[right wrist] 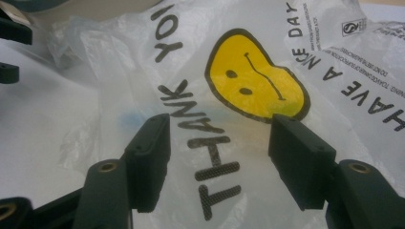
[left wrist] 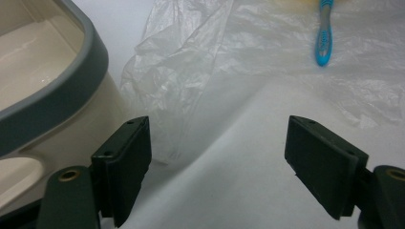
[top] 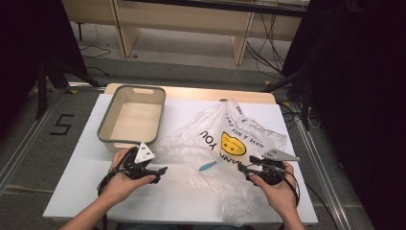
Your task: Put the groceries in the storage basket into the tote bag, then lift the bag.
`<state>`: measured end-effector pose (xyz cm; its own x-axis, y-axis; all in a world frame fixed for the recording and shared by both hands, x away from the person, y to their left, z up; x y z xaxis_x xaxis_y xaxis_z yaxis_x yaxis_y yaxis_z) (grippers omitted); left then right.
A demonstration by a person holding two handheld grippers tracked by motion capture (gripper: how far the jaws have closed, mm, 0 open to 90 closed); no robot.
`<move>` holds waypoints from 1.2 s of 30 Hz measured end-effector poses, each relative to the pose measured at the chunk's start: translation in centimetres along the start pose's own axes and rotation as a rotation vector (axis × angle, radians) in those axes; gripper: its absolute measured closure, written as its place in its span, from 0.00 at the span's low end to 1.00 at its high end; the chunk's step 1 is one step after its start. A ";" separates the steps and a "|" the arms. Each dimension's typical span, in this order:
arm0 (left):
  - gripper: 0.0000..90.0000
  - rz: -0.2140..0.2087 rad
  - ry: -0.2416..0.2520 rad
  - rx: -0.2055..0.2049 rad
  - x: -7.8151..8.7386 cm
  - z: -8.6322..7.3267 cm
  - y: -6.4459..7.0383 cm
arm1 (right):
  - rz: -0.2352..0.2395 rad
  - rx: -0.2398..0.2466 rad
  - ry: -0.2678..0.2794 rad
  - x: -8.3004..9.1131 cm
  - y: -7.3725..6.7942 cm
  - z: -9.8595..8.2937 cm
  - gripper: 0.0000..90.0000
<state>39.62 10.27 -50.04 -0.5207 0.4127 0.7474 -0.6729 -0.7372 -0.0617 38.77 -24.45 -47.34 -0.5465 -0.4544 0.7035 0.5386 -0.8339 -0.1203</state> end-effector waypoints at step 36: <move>0.29 0.033 0.006 0.002 0.5 -0.1 0.2 | 0.163 0.266 -0.227 -0.4 -4.1 -3.9 0.32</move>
<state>39.21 10.41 -49.71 -0.5459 0.3916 0.7406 -0.6543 -0.7514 -0.0850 34.31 -22.08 -49.83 -0.3004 -0.4686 0.8308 0.7704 -0.6327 -0.0783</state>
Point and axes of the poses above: each handheld gripper's, and its own axes: x roughly backward along the jaws, z roughly out of its top, y roughly to its right, the point moved 6 cm from there along -x, roughly forward along the jaws, and after that the axes turned 10 degrees about -y, right-handed, at the moved point
